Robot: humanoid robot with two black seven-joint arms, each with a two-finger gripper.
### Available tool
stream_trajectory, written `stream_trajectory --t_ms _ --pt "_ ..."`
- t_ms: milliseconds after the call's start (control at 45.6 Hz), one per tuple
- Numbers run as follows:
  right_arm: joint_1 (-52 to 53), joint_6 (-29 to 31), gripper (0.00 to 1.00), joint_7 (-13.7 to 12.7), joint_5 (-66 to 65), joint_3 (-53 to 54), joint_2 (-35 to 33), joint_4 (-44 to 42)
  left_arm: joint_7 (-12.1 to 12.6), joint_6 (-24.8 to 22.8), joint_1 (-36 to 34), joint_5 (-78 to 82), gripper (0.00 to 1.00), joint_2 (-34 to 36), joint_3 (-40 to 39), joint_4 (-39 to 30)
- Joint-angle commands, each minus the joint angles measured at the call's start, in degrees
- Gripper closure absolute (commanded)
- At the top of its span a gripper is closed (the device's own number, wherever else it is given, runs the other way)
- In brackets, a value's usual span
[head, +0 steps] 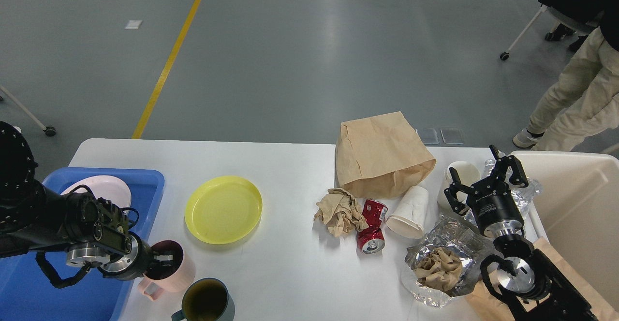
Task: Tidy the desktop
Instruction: 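Lift the pink mug and set it on the blue tray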
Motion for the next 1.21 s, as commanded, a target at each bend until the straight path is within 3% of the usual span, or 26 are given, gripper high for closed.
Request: stream_trajectory --t_ms 0,219,351,526,680,855,921,1008,1184 --pt "0.0 0.0 0.00 0.0 0.0 0.0 0.0 0.0 -0.2 -2.8 -2.7 -0.1 1.00 1.3 0.3 -1.3" --pt "0.0 0.0 0.00 0.0 0.0 0.0 0.0 0.0 -0.2 -14.4 -18.3 0.9 1.00 5.6 4.7 -9.4" --pt "0.0 0.0 0.00 0.0 0.0 0.0 0.0 0.0 -0.1 -21.0 -32.9 2.5 1.00 6.3 7.6 -16.9" --pt "0.0 0.0 0.00 0.0 0.0 0.0 0.0 0.0 -0.3 -26.0 -50.9 2.5 1.00 5.7 12.6 -26.8" --pt "0.0 0.0 0.00 0.0 0.0 0.0 0.0 0.0 -0.4 -33.4 -60.6 3.0 1.00 5.5 15.1 -28.0" --pt "0.0 0.0 0.00 0.0 0.0 0.0 0.0 0.0 -1.3 -32.5 -60.2 8.6 1.00 9.5 18.7 -26.8" --pt "0.0 0.0 0.00 0.0 0.0 0.0 0.0 0.0 -2.7 -32.2 -58.8 11.7 1.00 13.4 21.0 -24.9" --pt "0.0 0.0 0.00 0.0 0.0 0.0 0.0 0.0 -5.2 -33.0 -53.7 17.4 1.00 21.5 21.5 -18.6" --pt "0.0 0.0 0.00 0.0 0.0 0.0 0.0 0.0 -7.1 -32.9 -40.2 27.7 1.00 35.9 19.0 -3.6"
